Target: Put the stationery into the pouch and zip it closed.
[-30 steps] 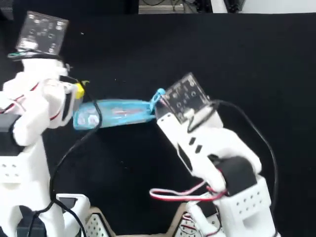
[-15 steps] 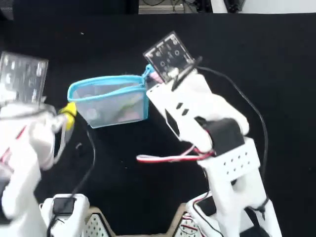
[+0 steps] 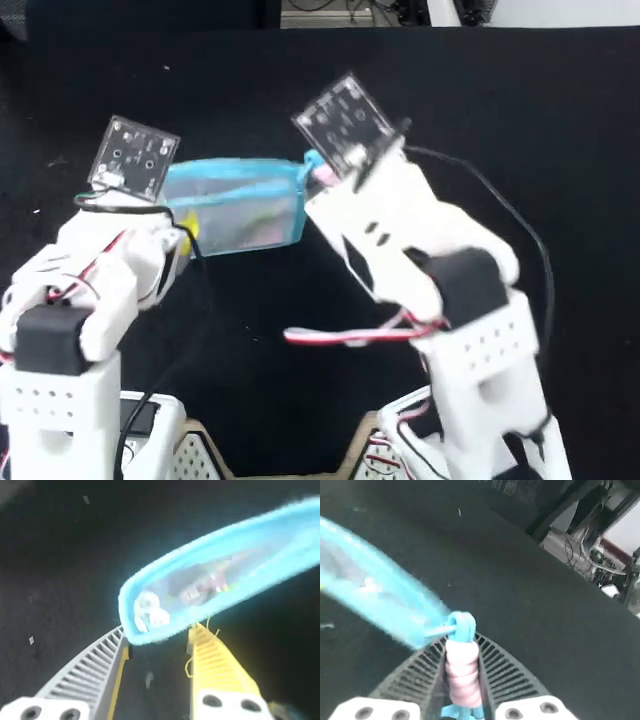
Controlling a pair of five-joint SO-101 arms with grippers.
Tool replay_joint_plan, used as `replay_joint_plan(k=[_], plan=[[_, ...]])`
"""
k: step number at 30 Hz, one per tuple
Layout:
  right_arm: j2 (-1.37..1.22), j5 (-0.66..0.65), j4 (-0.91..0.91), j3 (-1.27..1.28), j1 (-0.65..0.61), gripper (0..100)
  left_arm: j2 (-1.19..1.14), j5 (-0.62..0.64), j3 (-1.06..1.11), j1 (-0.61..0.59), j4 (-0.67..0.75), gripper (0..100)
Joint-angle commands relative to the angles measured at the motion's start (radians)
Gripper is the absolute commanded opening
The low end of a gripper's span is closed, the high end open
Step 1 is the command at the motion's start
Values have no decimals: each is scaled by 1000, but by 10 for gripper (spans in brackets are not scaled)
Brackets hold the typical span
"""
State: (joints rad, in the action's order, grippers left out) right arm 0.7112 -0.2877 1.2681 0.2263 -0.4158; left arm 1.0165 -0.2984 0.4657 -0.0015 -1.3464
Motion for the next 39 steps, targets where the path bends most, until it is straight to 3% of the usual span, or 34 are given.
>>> replay_joint_plan(k=[1, 5, 10, 19, 25, 31, 35, 39], plan=[[113, -14, 107, -58, 2, 11, 15, 84, 93, -2, 245, 188], [182, -14, 178, -58, -78, 11, 15, 199, 134, -1, 382, 188], [214, -14, 187, -58, -157, 11, 12, 241, 168, 1, 457, 188], [214, -14, 57, 36, -161, 11, 18, 241, 162, 15, 318, 188], [219, -14, 17, 77, -164, 11, 18, 242, 171, -2, 460, 188], [214, -8, -15, 53, -281, 11, 8, 321, 197, -4, 569, 188], [214, -8, -44, 44, -287, 11, 20, 333, 232, -13, 514, 188], [213, -6, -74, 47, -287, 11, 83, 328, 196, -64, 319, 188]])
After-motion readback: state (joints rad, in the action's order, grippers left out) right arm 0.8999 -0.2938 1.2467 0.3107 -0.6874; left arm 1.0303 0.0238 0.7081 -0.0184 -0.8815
